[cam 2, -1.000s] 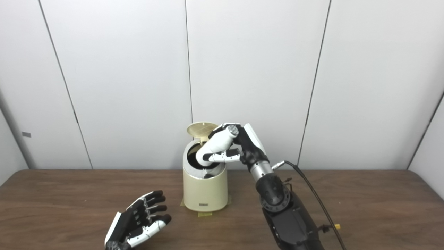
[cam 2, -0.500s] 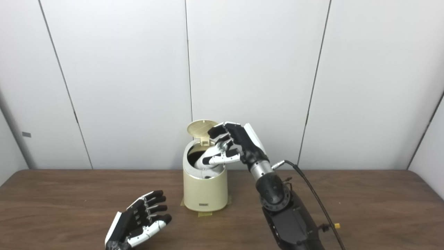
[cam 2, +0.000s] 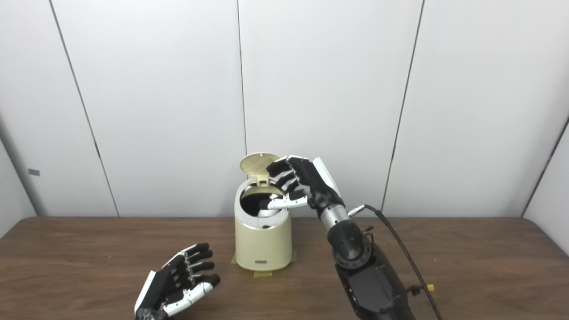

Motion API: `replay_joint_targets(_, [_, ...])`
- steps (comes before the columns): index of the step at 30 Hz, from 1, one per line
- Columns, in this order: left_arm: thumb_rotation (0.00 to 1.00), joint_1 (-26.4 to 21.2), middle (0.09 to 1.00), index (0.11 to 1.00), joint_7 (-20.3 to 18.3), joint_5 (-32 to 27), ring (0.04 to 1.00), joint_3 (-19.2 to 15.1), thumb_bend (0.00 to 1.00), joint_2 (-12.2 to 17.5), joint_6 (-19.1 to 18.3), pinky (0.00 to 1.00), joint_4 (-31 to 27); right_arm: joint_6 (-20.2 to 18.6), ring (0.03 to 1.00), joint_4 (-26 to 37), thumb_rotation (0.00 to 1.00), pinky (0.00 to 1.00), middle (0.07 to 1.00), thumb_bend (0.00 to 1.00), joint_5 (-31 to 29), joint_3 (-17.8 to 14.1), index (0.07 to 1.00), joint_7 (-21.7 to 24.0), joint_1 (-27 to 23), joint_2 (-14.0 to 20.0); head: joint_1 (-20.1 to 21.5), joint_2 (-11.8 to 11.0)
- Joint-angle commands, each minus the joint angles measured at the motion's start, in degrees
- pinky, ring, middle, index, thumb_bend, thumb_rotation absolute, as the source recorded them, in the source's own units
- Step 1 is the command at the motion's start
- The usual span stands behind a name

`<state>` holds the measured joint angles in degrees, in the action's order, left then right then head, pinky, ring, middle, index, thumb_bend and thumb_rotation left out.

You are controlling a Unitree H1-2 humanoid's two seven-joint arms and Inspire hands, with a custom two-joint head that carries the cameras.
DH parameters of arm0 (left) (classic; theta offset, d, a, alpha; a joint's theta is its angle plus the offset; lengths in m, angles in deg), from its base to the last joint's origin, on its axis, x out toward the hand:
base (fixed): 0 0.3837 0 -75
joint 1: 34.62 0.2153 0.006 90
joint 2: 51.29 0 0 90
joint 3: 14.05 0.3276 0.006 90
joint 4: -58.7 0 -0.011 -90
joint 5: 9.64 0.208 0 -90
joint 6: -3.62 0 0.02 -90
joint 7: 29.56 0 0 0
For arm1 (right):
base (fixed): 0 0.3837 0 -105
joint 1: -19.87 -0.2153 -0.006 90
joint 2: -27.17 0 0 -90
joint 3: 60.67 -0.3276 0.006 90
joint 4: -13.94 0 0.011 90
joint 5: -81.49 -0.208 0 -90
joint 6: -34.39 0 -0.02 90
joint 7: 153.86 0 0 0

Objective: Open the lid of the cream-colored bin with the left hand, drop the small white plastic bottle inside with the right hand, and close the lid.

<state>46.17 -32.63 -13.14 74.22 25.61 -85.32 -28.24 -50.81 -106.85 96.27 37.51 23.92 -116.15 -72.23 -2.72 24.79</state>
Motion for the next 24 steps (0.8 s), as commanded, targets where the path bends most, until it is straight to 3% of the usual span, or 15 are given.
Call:
replay_joint_targets(1, [0.09,-2.04,0.772,0.781,-0.30,-0.45,0.724,0.14,0.71,0.04,1.42,0.63,-2.05,0.49,0.521,2.29,0.04,0.42,0.665,0.88,-0.99,-0.61,0.673,0.86,-1.16,0.28,-0.04,0.03])
replay_joint_targets(7, [0.10,-2.02,0.773,0.781,-0.30,-0.44,0.723,0.05,0.71,0.21,1.37,0.63,-2.09,2.32,0.432,10.89,0.04,0.37,0.605,0.87,-3.28,-2.14,0.645,1.51,2.94,0.84,-0.08,0.02])
replay_joint_targets(13, [0.10,-2.00,0.769,0.780,-0.25,-0.11,0.715,0.09,0.70,0.58,1.34,0.62,-2.34,3.93,0.388,19.90,0.01,0.31,0.560,0.81,-7.46,-6.55,0.635,1.16,10.49,1.46,-0.13,0.15])
replay_joint_targets(15, [0.10,-2.01,0.768,0.781,-0.40,-0.29,0.711,0.07,0.71,0.73,1.26,0.61,-2.38,3.65,0.401,21.90,0.03,0.30,0.575,0.81,-8.70,-8.29,0.642,0.92,13.19,1.62,-0.04,0.17])
replay_joint_targets(24, [0.12,-1.44,0.770,0.780,-0.55,0.27,0.716,0.12,0.71,1.66,0.83,0.61,-3.24,9.32,0.499,21.80,0.05,0.43,0.617,0.78,-15.63,-12.98,0.699,2.74,24.07,3.03,-0.11,0.44])
